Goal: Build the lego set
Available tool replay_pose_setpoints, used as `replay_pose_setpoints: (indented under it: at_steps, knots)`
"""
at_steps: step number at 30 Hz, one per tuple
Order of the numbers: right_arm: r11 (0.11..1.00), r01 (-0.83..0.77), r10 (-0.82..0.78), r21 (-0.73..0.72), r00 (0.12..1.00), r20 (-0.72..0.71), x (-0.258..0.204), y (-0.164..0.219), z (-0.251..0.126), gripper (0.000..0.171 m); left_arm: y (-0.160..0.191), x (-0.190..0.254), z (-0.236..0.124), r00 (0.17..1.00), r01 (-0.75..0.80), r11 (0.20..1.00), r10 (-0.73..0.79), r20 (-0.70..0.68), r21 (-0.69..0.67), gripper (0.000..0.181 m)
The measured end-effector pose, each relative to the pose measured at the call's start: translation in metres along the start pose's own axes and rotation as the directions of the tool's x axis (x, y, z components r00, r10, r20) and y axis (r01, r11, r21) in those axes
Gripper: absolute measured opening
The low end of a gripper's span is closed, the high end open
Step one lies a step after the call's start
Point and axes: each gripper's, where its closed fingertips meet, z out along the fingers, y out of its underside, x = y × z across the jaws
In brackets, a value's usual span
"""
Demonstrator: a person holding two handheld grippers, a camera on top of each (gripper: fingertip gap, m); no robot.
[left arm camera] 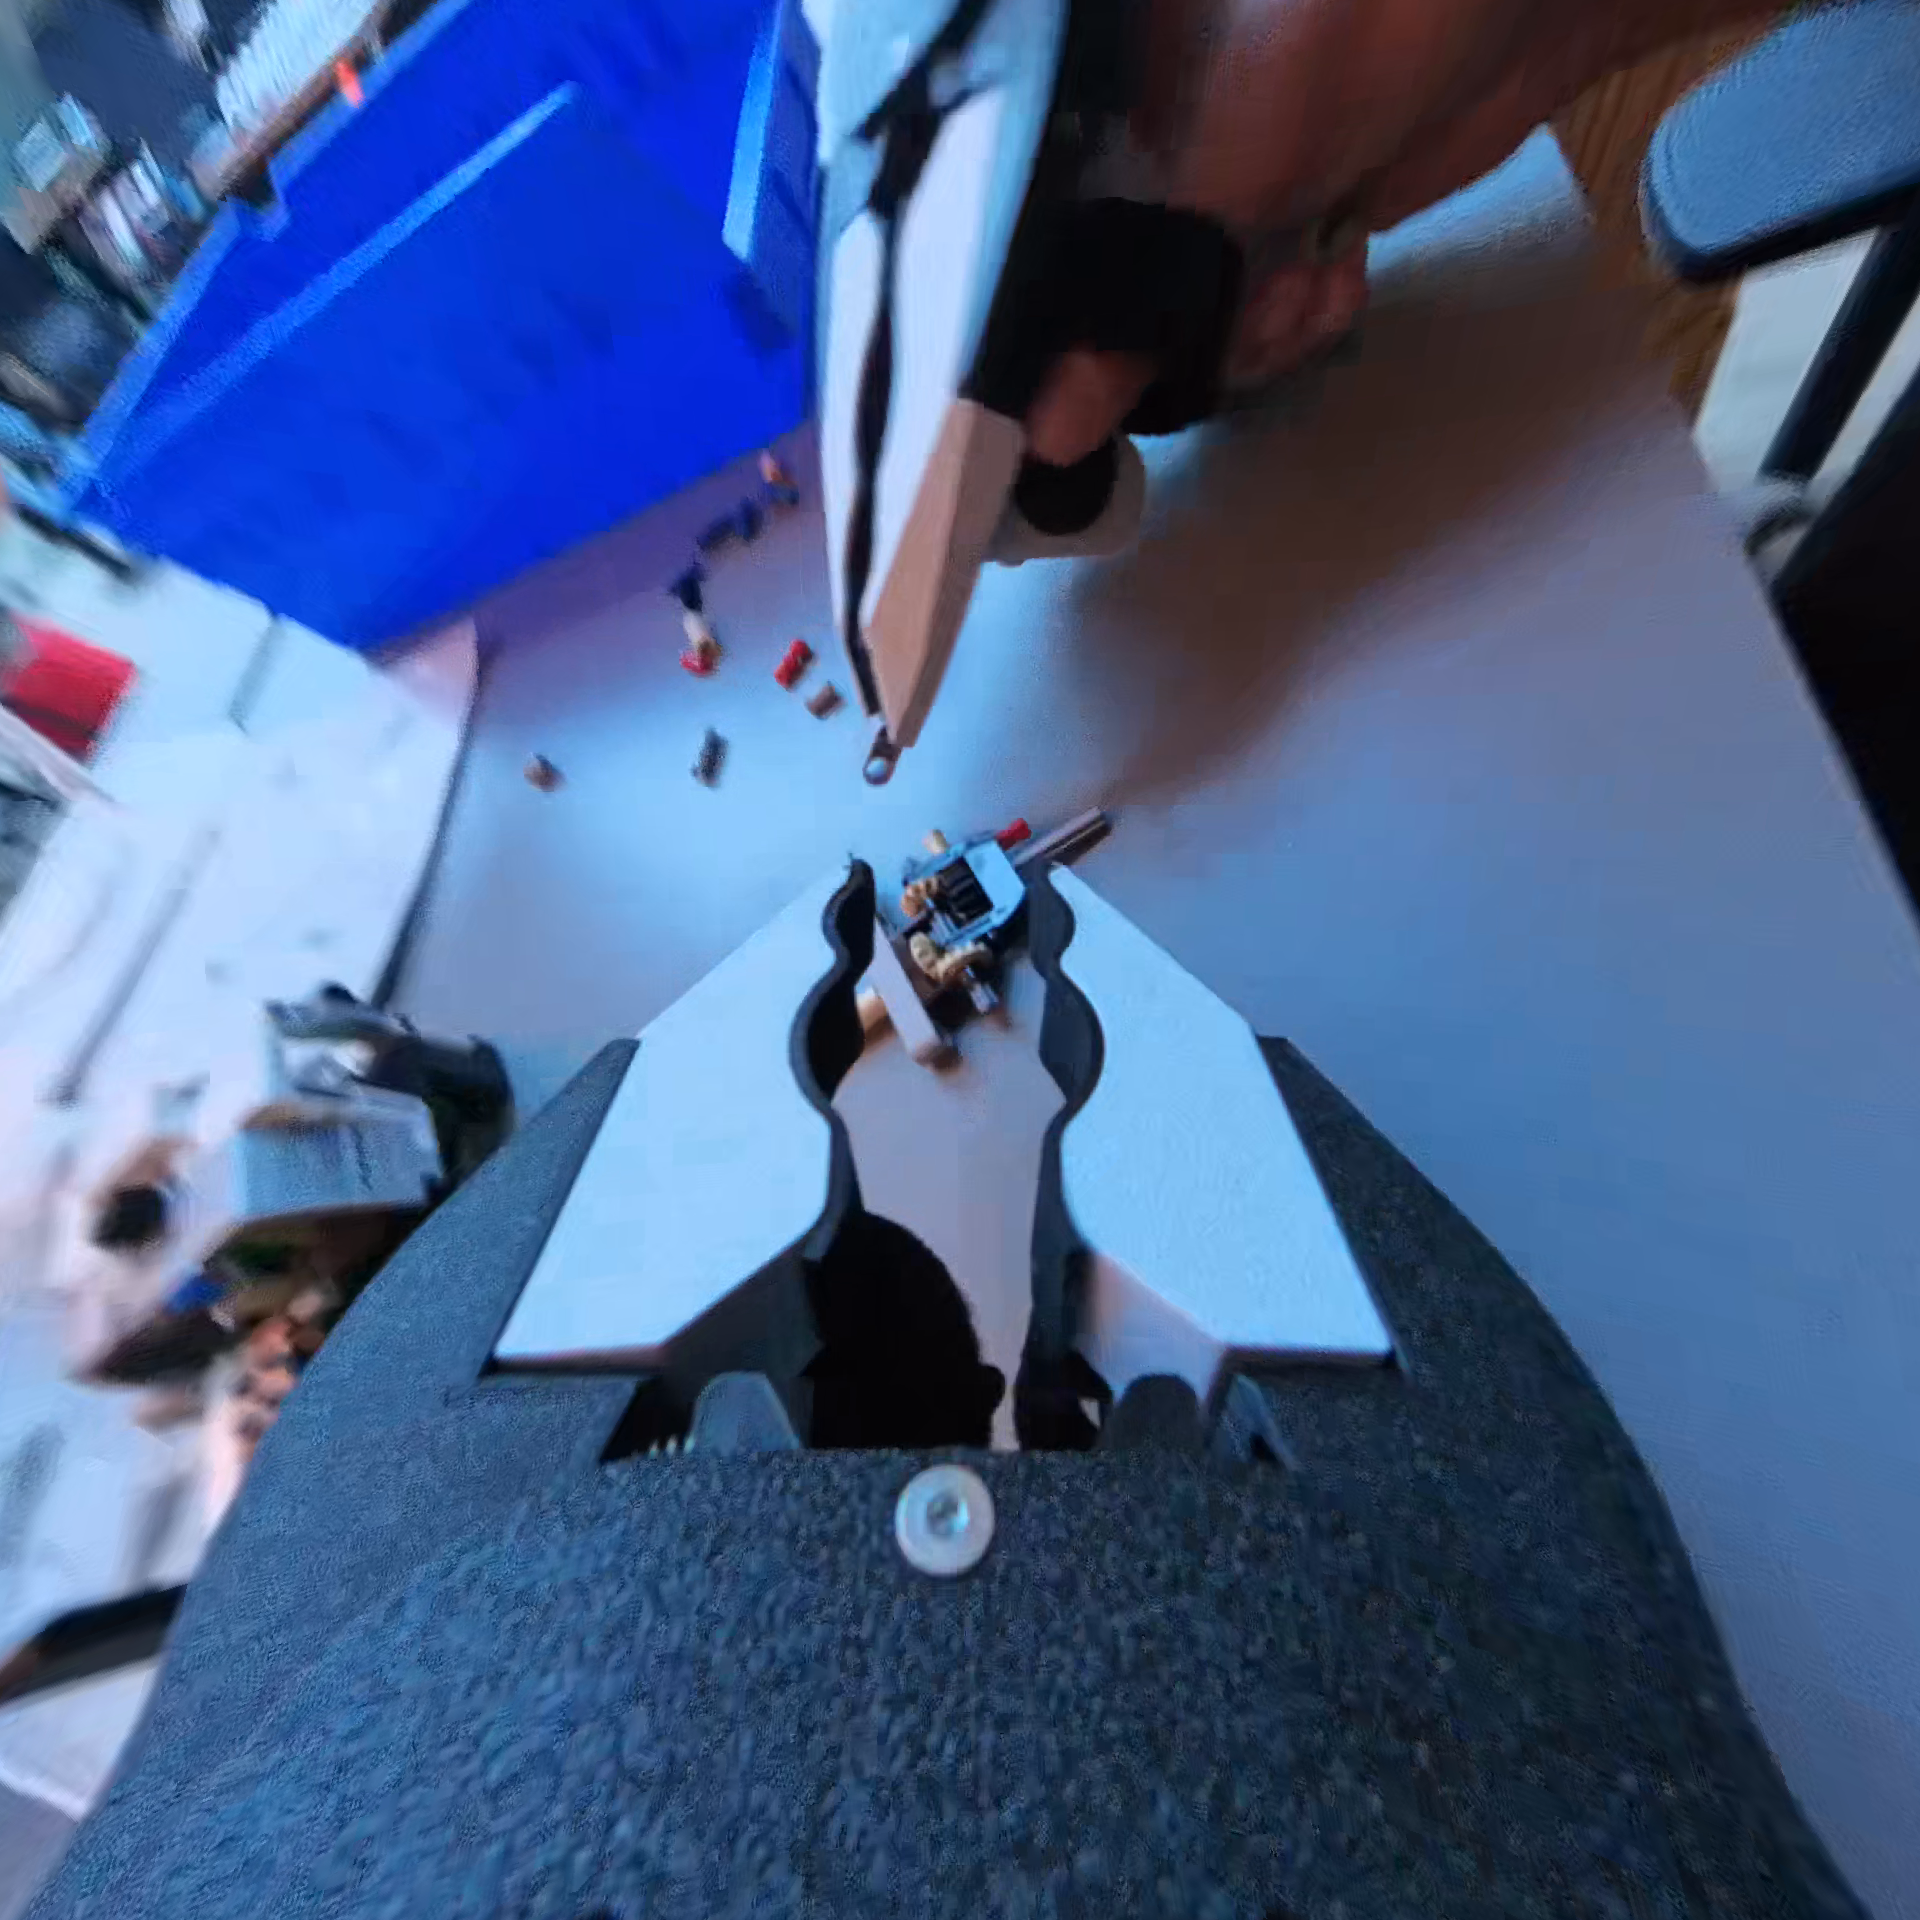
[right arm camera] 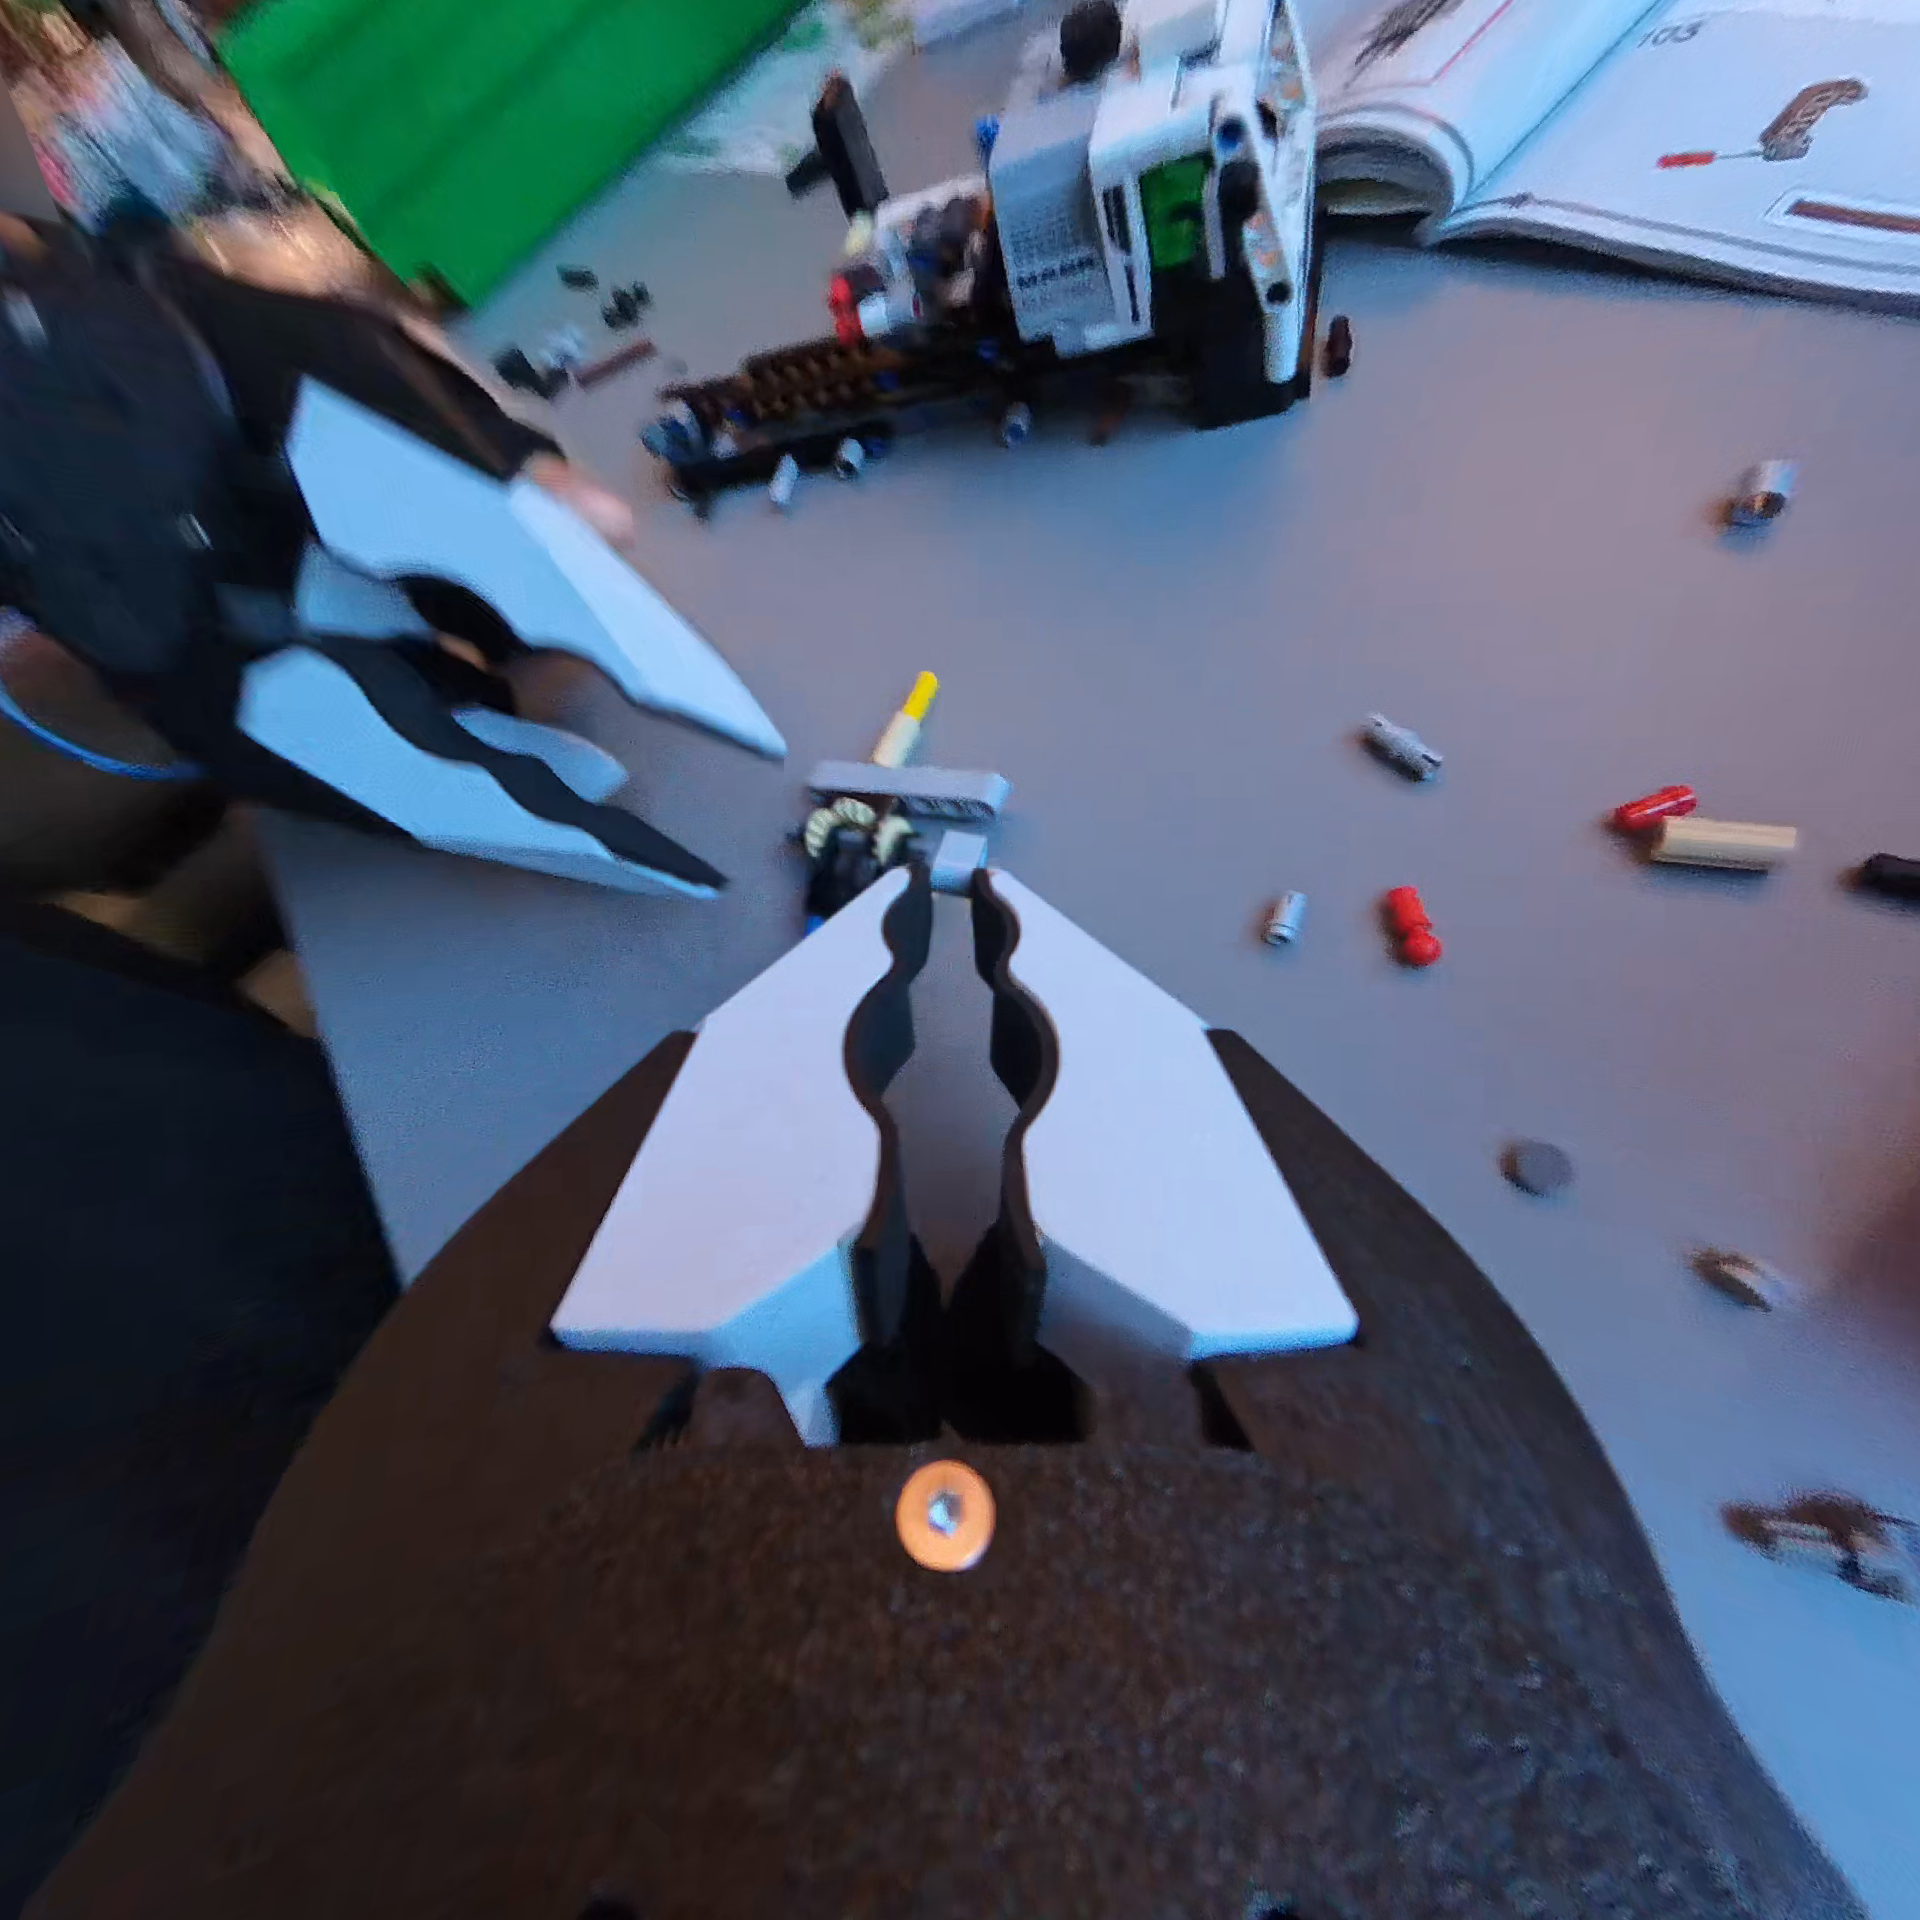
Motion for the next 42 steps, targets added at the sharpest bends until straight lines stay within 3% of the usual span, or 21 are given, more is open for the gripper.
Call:
replay_pose_setpoints:
  at_steps: [3,6,10,14,22,31,32,42]
  knots:
    - [0.99,0.13,-0.132,-0.044,0.991,-0.035,0.0,0.005,0.005,0.007,0.012,-0.002,-0.005,0.967,0.248,0.967,-0.25,-0.038,-0.054,0.042]
    - [0.976,0.207,-0.212,-0.073,0.975,-0.067,0.002,0.006,0.009,0.007,0.019,-0.002,-0.006,0.912,0.406,0.91,-0.409,-0.023,-0.086,0.045]
    - [0.97,0.218,-0.225,-0.111,0.973,-0.051,0.001,0.009,0.014,0.007,0.03,0.004,0.003,0.874,0.479,0.86,-0.485,0.006,-0.175,0.049]
    - [0.963,0.241,-0.248,-0.124,0.968,-0.044,0.001,0.01,0.017,0.007,0.032,0.001,0.006,0.829,0.554,0.813,-0.558,0.029,-0.181,0.055]
    - [0.96,0.248,-0.25,-0.129,0.968,-0.007,-0.004,0.009,0.02,0.007,0.035,0.001,0.008,0.78,0.615,0.763,-0.625,0.012,-0.2,0.039]
    - [0.952,0.254,-0.255,-0.172,0.967,0.019,-0.006,0.018,0.02,0.011,0.036,0.001,0.009,0.791,0.603,0.772,-0.611,0.03,-0.202,0.037]
    - [0.952,0.256,-0.258,-0.169,0.966,0.01,-0.005,0.018,0.02,0.012,0.035,0.002,0.008,0.793,0.6,0.774,-0.608,0.028,-0.203,0.024]
    - [0.968,0.211,-0.205,-0.134,0.977,0.057,-0.008,0.014,0.016,0.019,0.034,0.004,0.008,0.796,0.595,0.777,-0.606,0.013,-0.205,0.027]
